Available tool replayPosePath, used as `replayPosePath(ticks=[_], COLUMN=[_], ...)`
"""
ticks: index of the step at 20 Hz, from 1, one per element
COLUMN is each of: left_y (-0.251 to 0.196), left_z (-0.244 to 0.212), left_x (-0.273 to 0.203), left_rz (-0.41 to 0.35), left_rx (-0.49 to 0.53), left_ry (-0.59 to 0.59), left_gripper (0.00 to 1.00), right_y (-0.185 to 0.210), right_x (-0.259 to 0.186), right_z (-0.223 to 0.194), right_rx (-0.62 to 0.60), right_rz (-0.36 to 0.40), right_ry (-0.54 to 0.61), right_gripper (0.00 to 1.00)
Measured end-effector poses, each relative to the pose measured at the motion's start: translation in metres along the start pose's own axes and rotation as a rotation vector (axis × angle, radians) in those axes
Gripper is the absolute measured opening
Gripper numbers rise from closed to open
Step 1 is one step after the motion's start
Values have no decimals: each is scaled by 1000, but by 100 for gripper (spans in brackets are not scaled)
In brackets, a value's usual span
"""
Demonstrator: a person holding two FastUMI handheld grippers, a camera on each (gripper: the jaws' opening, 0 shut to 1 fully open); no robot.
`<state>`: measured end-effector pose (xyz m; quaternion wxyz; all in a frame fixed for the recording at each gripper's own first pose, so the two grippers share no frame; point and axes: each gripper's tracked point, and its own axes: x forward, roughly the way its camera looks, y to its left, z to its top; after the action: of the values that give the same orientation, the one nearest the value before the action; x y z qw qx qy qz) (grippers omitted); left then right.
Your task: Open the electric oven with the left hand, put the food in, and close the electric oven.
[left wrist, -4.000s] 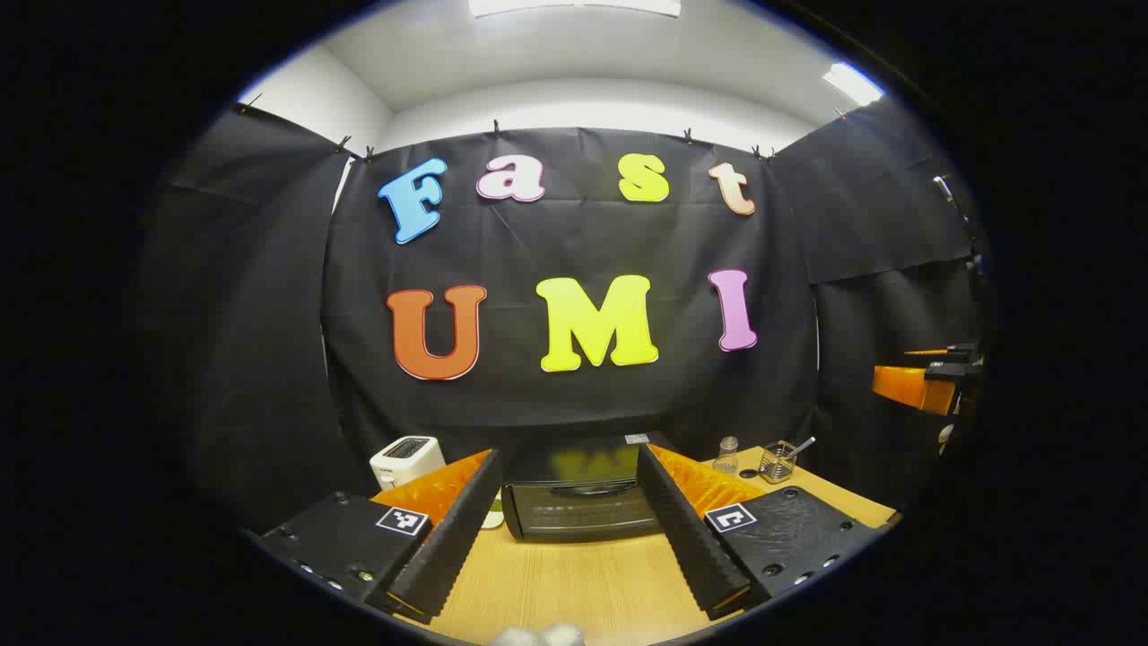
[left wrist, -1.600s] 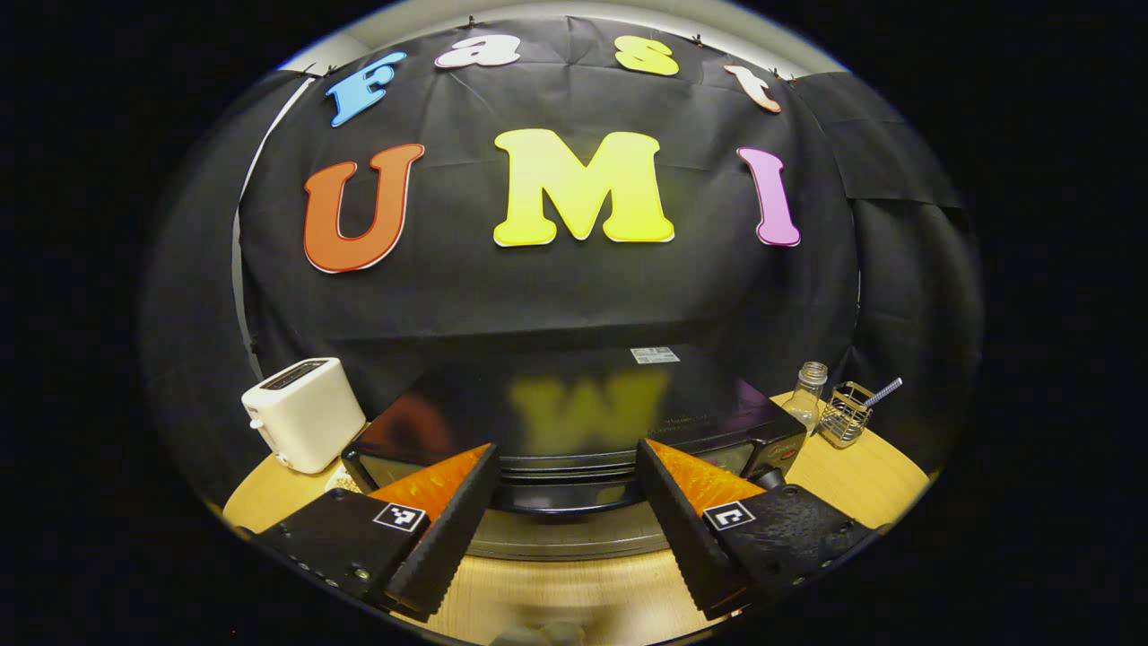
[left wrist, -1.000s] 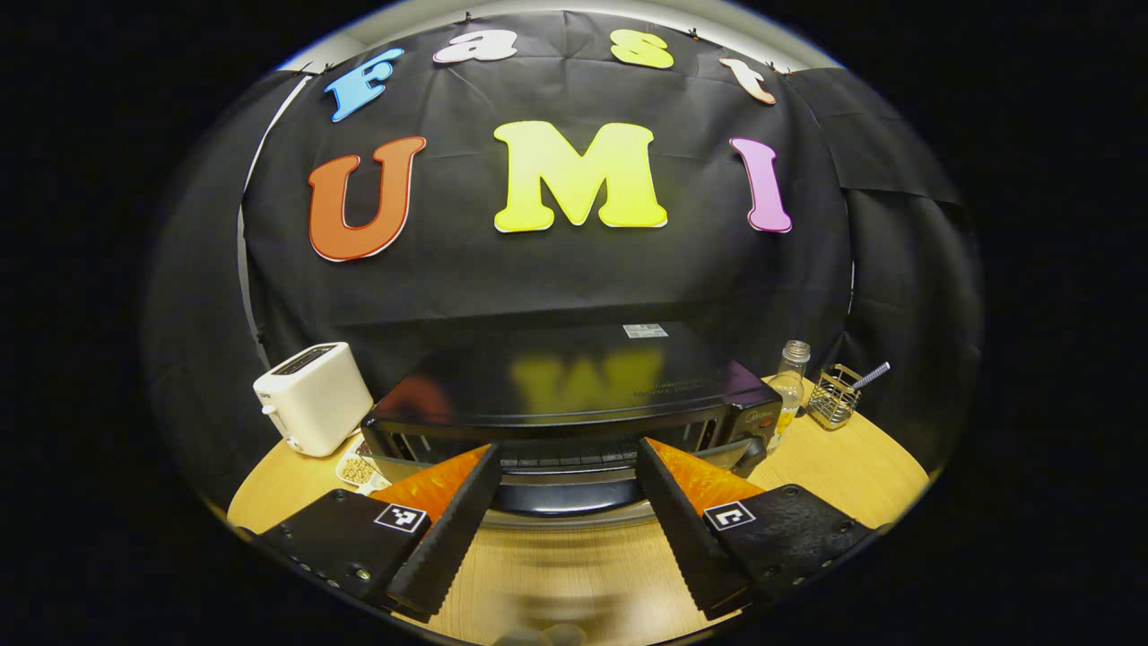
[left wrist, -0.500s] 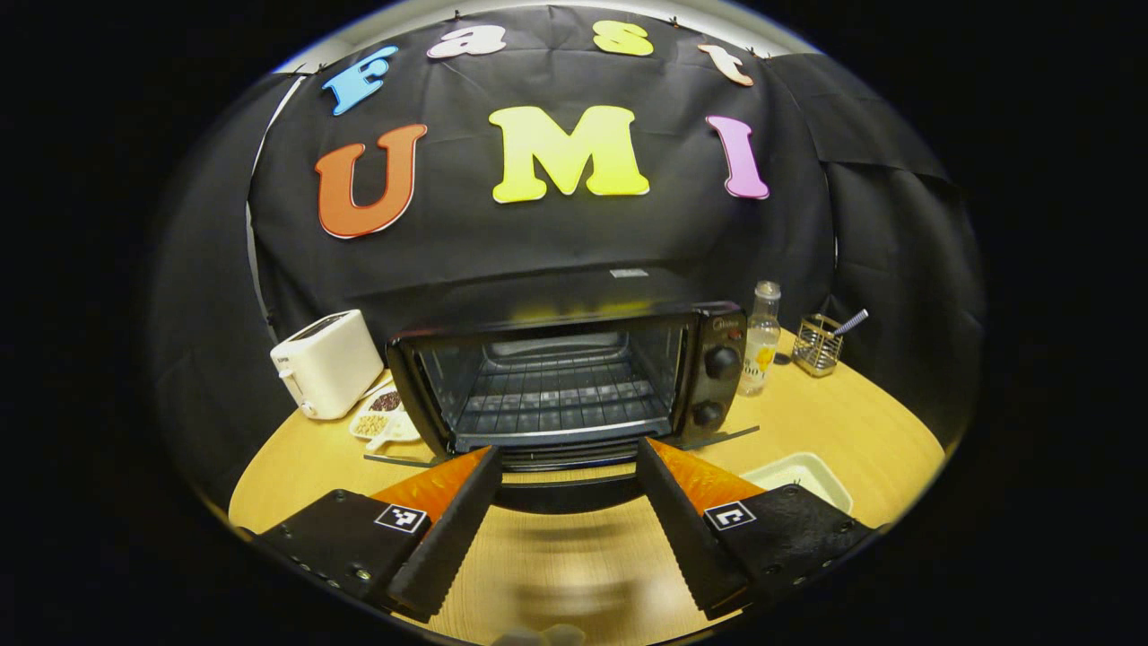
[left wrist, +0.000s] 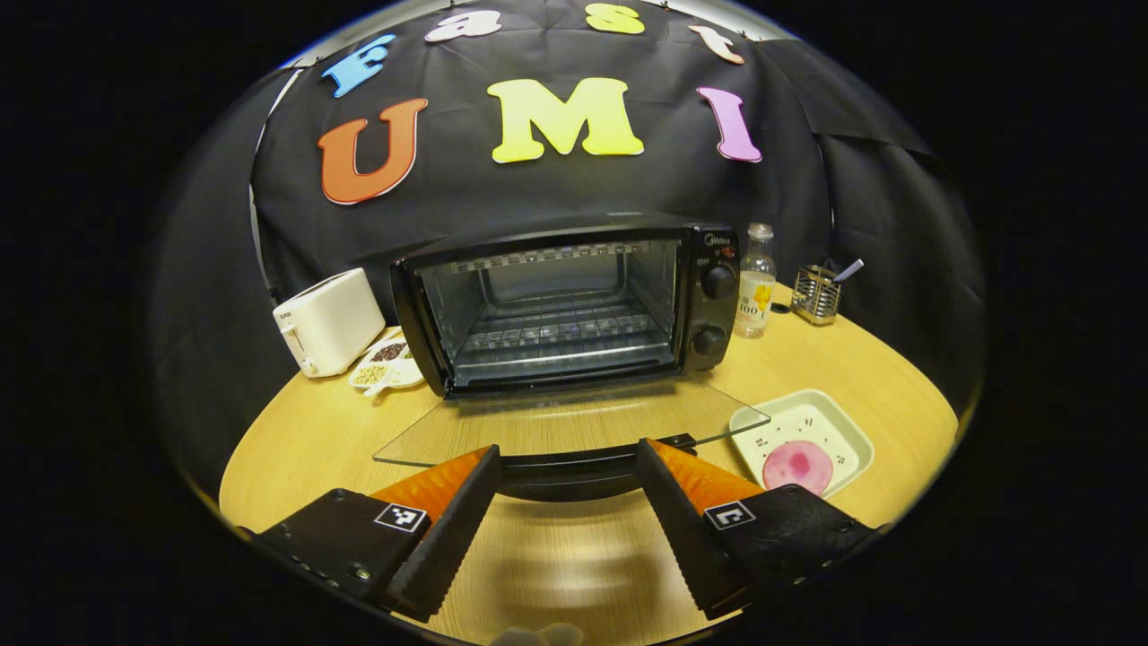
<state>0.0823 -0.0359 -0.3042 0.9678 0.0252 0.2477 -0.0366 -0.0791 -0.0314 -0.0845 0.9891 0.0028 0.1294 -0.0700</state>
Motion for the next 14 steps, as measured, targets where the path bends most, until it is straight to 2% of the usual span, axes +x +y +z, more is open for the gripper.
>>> replayPosePath(ticks=[14], left_y=[-8], left_z=[-49], left_x=[10], left_rz=[-17], left_rx=[14], left_ry=[153], left_gripper=[97], right_y=[-5], right_x=[1], right_z=[-6], right_rx=[0], right_rz=[-26], right_ry=[12], right_gripper=[100])
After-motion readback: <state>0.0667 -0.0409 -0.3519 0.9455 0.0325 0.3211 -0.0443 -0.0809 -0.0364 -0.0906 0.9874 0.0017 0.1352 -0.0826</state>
